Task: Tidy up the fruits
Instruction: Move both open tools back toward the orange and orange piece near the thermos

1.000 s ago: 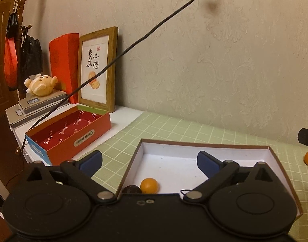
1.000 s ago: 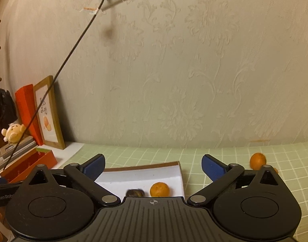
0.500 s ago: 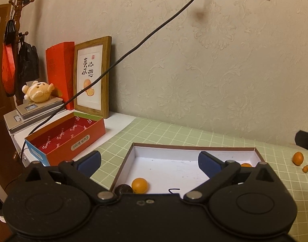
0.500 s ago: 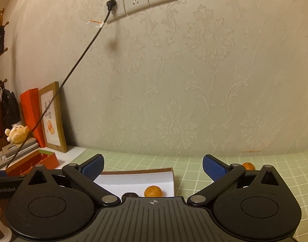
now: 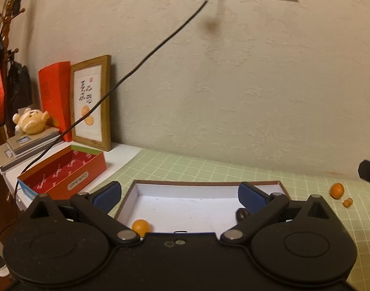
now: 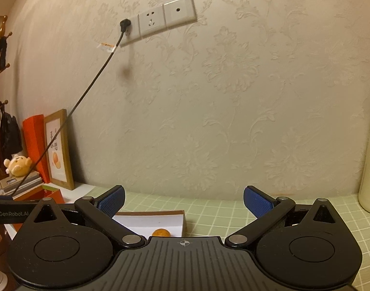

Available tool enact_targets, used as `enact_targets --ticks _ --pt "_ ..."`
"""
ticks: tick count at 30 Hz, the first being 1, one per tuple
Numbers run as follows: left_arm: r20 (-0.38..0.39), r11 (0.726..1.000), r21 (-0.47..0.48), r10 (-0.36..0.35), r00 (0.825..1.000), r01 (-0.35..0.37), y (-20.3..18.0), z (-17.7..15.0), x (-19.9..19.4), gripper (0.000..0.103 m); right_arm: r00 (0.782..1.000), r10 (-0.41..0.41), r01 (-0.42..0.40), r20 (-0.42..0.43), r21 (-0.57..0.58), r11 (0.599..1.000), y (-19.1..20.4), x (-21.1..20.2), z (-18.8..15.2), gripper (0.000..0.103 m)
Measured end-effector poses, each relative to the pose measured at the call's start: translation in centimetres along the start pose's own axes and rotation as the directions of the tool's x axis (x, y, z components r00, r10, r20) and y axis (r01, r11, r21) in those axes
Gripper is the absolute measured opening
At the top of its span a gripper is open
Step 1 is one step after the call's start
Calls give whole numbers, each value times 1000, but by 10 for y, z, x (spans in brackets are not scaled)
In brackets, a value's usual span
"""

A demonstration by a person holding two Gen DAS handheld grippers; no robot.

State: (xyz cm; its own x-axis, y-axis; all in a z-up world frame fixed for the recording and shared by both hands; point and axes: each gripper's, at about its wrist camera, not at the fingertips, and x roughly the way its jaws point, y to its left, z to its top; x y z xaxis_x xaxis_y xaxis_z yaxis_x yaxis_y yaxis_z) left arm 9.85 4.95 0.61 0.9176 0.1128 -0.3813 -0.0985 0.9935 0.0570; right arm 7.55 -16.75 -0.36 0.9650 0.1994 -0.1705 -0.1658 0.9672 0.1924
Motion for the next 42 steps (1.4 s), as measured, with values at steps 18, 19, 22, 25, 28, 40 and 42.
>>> enact_targets --ticks 18,19,22,25,28,40,42 --pt "-13 980 111 -165 986 165 -80 -12 0 97 992 -124 124 1 31 992 -59 -35 -5 103" --pt "-17 977 115 -176 984 177 -85 -13 1 96 991 -134 134 -2 34 990 -63 -36 -5 103" --pt "-25 968 132 -212 977 213 -100 -17 3 96 987 -160 160 -14 44 986 -74 -37 -7 103" --pt "-31 959 153 -238 971 239 -115 -20 5 96 983 -184 185 -20 54 981 -84 -39 -8 103" --pt "-41 952 164 -257 966 260 -127 -22 9 96 978 -205 207 -33 82 975 -97 -41 -9 103" --pt "-81 926 195 -314 946 324 -162 -28 23 93 949 -299 308 -99 91 947 -131 -43 -19 103" --pt "-89 919 207 -323 942 334 -170 -29 25 89 944 -309 320 -114 97 942 -137 -42 -21 103"
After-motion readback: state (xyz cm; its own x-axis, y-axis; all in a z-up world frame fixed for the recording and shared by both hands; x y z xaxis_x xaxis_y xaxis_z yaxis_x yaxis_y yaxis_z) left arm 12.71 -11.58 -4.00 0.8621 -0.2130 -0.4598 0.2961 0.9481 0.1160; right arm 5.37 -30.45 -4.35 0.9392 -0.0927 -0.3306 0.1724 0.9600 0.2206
